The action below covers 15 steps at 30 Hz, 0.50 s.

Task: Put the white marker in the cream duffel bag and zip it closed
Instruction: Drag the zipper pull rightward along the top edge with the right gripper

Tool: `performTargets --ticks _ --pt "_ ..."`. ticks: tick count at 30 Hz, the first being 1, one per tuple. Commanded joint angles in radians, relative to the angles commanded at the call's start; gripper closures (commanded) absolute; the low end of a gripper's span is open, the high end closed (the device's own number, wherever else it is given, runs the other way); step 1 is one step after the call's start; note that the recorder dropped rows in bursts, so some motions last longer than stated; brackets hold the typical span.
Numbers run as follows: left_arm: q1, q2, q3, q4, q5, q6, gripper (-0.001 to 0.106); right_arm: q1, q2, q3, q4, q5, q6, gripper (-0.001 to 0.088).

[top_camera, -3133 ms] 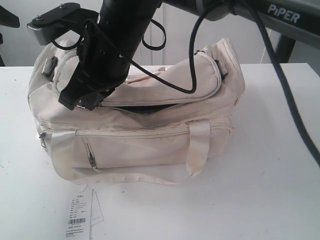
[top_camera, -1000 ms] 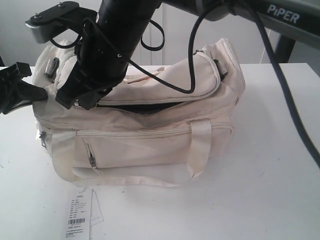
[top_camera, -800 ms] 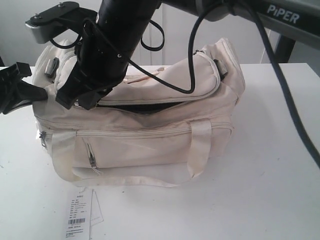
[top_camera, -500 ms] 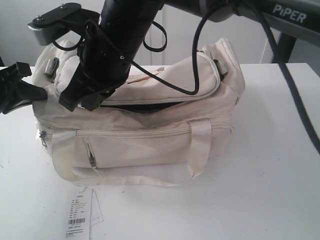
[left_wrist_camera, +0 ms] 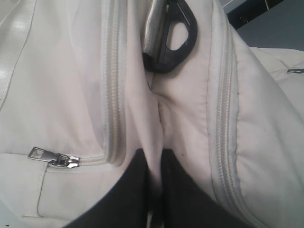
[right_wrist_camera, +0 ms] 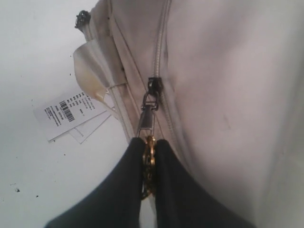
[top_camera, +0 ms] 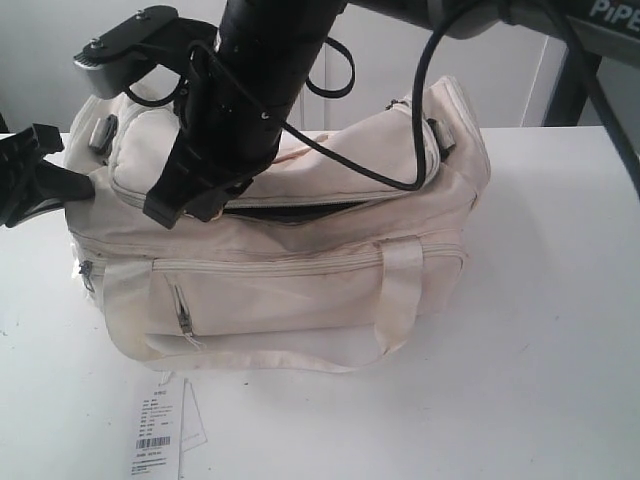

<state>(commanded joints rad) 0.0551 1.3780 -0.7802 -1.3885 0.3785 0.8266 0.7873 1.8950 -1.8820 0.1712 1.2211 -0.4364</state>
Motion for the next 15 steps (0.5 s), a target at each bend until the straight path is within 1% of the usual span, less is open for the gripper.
performTargets --ticks 15 --pt "0.000 0.000 0.000 -0.006 -0.004 0.000 0.105 -0.002 -0.019 0.002 -0.014 0.000 0.052 0.0868"
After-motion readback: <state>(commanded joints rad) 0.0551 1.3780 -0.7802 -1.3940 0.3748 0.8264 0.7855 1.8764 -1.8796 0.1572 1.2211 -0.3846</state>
